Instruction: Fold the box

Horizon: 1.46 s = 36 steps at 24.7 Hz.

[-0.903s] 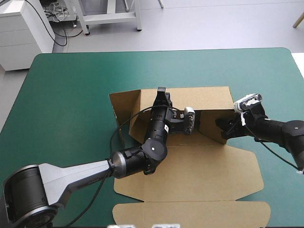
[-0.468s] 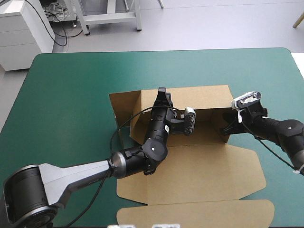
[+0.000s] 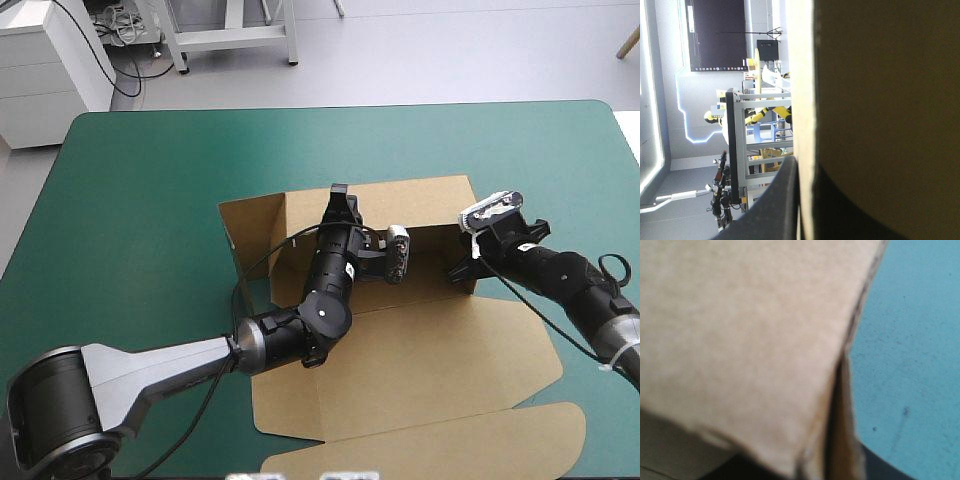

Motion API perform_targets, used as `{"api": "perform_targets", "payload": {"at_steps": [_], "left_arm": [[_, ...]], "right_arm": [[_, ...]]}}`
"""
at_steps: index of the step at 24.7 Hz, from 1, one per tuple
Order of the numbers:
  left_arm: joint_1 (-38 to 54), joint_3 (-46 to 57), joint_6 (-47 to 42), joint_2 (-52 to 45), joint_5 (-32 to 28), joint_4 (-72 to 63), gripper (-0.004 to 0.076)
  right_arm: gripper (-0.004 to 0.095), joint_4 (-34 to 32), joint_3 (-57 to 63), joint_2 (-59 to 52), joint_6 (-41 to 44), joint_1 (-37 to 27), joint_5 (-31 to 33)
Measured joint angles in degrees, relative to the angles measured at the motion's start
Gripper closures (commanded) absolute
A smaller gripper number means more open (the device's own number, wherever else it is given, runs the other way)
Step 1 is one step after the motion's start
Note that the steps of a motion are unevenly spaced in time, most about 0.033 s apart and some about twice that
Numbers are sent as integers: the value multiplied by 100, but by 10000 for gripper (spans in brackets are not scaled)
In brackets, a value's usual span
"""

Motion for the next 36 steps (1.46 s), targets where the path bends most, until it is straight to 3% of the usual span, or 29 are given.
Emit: {"api": "perform_targets", "payload": {"at_steps": [6, 10, 13, 14, 17, 20, 28, 36], "left_arm": [[0, 17, 0, 0, -10, 0, 717], [16, 17, -17, 0, -218, 0, 514], [16, 17, -123, 26, -568, 5, 259], [5, 17, -239, 46, -725, 5, 245], [-20, 19, -478, 67, -1054, 26, 300], [-213, -141, -732, 86, -1119, 22, 366], [-985, -352, -766, -90, -724, -14, 475], [-1797, -359, -804, -892, -459, -24, 661]], "right_arm": [[906, -312, 0, -4, 667, 145, -141], [906, -341, 0, -11, 749, 151, -160], [906, -513, 0, -11, 1028, 176, -147], [906, -690, -13, -11, 1209, 191, -143], [907, -1340, -137, -11, 1867, 215, 11], [906, -1915, -448, 23, 2493, 233, 547], [907, -2565, -1001, 43, 3290, 331, 1403], [907, -3124, -1464, 43, 4106, 331, 1959]]}}
